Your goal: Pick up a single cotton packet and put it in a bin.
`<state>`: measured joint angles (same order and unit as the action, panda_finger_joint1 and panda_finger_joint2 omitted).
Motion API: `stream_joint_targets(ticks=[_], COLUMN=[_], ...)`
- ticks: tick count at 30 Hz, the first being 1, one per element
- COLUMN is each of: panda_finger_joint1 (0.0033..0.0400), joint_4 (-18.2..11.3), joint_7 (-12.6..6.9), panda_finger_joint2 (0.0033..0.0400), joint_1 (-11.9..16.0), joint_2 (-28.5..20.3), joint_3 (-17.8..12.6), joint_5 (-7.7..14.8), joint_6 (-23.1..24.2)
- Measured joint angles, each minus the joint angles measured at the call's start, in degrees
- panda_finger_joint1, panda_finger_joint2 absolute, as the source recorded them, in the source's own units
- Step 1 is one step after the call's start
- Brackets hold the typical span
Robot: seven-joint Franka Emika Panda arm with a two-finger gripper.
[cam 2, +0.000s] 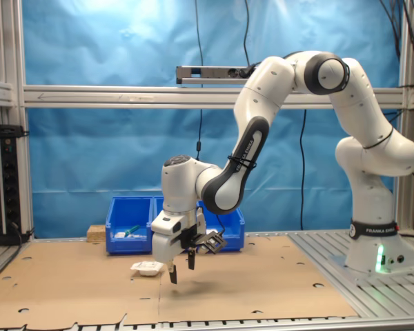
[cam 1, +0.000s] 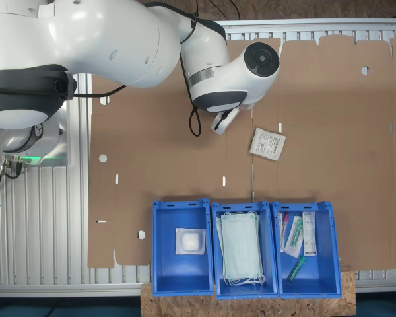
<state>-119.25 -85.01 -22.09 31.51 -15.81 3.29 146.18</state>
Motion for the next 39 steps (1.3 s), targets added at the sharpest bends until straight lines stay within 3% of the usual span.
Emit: stream_joint_targets(ticks=[39], panda_finger_joint1=[0.04], joint_4=[-0.6], joint_7=[0.0], panda_finger_joint2=[0.04], joint_1=[0.0], joint_2=[-1.0], joint_3=[-0.1], joint_5=[0.0], joint_6=[0.0])
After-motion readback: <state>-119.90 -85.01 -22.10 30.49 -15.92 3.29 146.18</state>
